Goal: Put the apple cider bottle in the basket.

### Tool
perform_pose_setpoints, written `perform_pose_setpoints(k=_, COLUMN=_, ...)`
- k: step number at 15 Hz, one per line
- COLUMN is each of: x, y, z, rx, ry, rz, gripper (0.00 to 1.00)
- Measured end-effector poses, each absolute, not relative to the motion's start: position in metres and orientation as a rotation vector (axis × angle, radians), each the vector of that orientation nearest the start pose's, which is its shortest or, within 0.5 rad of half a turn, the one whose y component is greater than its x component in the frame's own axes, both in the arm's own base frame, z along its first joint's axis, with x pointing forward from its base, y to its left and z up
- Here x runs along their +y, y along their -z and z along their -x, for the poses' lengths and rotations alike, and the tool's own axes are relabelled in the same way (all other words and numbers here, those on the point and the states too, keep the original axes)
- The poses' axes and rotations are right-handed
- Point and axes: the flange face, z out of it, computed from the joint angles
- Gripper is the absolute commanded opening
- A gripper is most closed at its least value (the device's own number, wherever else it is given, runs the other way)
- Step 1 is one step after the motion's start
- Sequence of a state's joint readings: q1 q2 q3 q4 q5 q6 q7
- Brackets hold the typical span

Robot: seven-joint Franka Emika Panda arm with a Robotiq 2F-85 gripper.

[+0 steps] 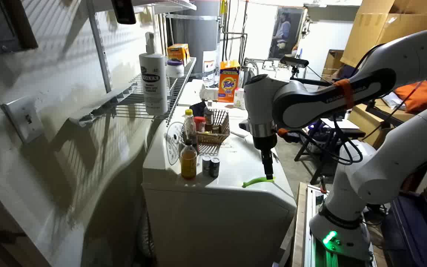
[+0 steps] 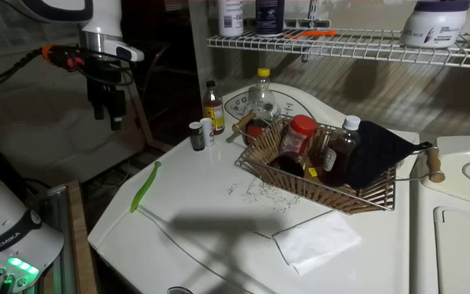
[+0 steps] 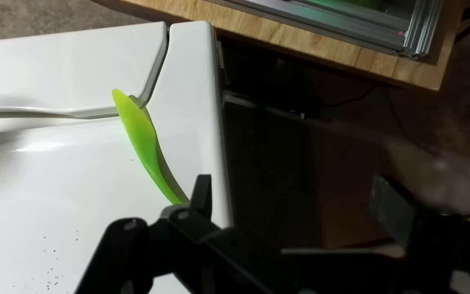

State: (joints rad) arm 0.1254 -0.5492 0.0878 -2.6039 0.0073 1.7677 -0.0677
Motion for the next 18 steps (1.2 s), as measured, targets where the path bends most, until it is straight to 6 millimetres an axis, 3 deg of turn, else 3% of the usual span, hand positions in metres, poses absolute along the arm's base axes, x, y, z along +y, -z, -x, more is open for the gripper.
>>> perform_pose_setpoints(k=11, x=0.066, y=-0.412, z=-0.334, rx=-0.370, ry=-0.432, rz=3.148, gripper=1.00)
perform_pose_setpoints(k=14, x=0.046, y=-0.427, z=-0.360, rx=-0.313, ry=-0.335, rz=3.149, gripper=1.00)
perform_pose_setpoints(k=18, x=0.032, y=-0.465, z=-0.417, rx=-0.331, ry=-0.212, rz=3.161, gripper=1.00)
